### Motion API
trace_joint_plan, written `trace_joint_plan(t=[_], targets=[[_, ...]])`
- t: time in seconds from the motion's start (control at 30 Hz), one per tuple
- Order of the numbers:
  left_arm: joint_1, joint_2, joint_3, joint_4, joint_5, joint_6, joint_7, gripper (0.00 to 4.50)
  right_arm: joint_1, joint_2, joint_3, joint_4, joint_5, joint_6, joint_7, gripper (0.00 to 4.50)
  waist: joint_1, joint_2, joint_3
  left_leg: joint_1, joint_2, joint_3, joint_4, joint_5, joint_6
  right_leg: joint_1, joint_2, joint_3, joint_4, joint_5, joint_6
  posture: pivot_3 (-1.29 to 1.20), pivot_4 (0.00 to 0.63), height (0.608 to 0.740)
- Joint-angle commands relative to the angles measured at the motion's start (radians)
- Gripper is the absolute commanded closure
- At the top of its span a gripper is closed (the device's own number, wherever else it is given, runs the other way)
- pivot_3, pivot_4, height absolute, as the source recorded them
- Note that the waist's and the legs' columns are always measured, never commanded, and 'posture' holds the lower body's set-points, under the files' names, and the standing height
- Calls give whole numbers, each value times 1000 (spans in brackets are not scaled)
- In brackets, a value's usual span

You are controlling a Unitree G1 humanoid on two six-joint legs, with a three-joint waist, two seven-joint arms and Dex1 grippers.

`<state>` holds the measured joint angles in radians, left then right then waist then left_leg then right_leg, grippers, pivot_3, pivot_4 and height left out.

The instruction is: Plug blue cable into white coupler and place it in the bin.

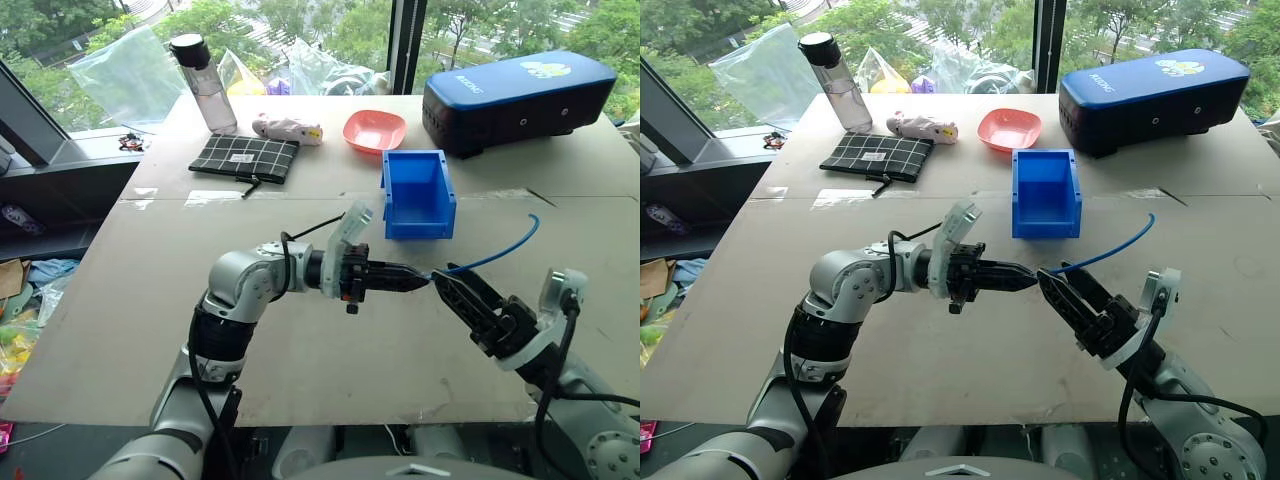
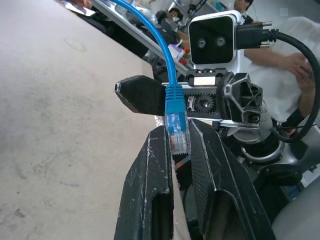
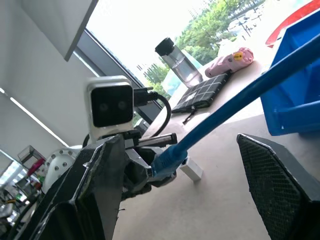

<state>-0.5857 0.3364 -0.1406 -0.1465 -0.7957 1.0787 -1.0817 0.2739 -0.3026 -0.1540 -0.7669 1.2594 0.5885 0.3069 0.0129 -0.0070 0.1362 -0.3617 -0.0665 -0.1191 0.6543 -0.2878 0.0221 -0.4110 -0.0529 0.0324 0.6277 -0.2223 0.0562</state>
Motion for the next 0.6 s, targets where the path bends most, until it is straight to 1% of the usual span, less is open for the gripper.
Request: trace_joint_plan(t=[0.03,0.07,0.13,0.2,0.23,0.27,0.43,0.5,0.6], targets=[[-3,-6,31,-57,-69,33,23,4500,-35,-12,11,-32,77,-6,-46,1423,0,0,0,0,0,0,0,0,0,0,0,0,0,0,0,0,150,740],[-2,-10,39,-61,-82,41,34,4500,-42,-18,12,-32,94,-7,-51,1639,-1,0,0,0,0,0,0,0,0,0,0,0,0,0,0,0,150,740],[-3,-14,50,-64,-101,50,53,4500,-49,-39,14,-32,119,-4,-49,2553,0,0,0,0,0,0,0,0,0,0,1,0,0,0,0,0,150,740],[-4,-16,55,-67,-116,55,70,4500,-48,-56,19,-31,136,-5,-46,3561,0,0,0,0,0,0,0,0,0,0,1,0,0,0,0,0,150,740],[-5,-20,59,-67,-124,57,79,4500,-47,-64,20,-30,142,-6,-43,3896,0,0,0,0,0,0,0,0,0,0,1,0,0,0,0,0,150,740],[-6,-22,61,-67,-130,58,85,4500,-46,-70,21,-29,146,-7,-41,4413,-1,0,0,0,0,0,0,0,0,0,1,0,0,0,0,0,150,740],[-2,-26,63,-73,-126,26,117,4500,-41,-87,27,-25,155,-23,-33,4469,0,0,0,0,0,1,0,0,0,0,2,0,0,0,0,0,150,740],[-1,-26,84,-73,-154,40,129,3547,-41,-90,29,-24,157,-30,-32,4500,-1,0,0,0,0,1,0,0,0,0,2,0,0,0,0,0,150,740],[24,7,139,-119,-149,22,180,2133,-38,-95,19,-27,165,-44,-31,4500,-2,0,0,0,0,1,0,0,0,0,2,0,0,0,0,0,150,740]])
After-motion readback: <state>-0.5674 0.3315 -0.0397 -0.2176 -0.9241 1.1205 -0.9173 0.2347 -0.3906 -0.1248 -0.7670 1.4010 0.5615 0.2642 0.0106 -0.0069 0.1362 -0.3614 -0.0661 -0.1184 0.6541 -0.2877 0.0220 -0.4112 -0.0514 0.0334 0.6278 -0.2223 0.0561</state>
